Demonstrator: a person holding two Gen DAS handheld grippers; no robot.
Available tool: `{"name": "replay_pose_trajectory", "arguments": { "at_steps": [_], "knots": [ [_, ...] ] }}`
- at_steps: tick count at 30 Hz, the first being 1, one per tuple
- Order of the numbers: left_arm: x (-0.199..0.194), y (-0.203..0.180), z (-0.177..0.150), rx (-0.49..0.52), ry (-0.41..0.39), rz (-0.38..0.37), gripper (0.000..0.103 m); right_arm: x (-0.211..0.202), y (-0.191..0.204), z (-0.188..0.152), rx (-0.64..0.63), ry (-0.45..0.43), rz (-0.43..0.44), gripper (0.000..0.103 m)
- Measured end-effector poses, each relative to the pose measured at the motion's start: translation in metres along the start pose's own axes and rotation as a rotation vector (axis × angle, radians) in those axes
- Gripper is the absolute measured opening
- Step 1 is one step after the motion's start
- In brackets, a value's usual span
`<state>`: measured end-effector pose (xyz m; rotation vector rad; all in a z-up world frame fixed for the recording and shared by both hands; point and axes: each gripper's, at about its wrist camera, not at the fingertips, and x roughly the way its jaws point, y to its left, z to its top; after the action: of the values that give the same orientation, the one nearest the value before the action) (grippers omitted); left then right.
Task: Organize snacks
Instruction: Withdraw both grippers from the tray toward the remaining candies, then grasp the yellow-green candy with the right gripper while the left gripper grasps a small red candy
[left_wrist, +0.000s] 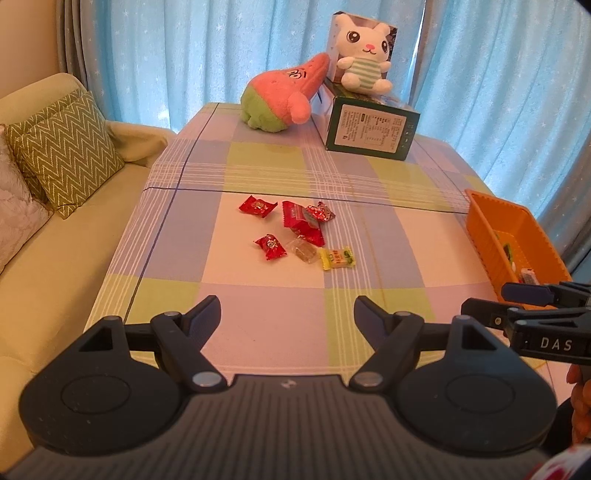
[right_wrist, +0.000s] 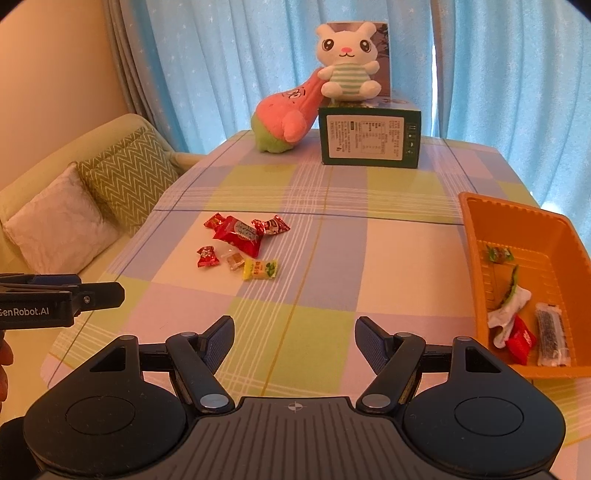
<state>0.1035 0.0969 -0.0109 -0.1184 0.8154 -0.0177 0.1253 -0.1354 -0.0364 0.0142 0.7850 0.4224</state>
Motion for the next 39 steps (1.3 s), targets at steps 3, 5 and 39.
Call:
{"name": "replay_pose_trajectory", "arguments": {
  "at_steps": [3, 5, 39],
  "knots": [
    [0.016, 0.007, 0.004, 0.008, 0.016, 0.003, 0.077, 0.02, 0.001, 0.005, -0.034, 0.011, 0.012, 0.072],
    [0.027, 0.011, 0.008, 0.013, 0.024, 0.006, 0.077, 0.035, 0.002, 0.009, -0.059, 0.019, 0.025, 0.072],
    [0.149, 0.034, 0.023, 0.015, 0.061, -0.007, 0.076, 0.195, 0.021, 0.038, -0.446, 0.065, 0.176, 0.021]
  ]
}}
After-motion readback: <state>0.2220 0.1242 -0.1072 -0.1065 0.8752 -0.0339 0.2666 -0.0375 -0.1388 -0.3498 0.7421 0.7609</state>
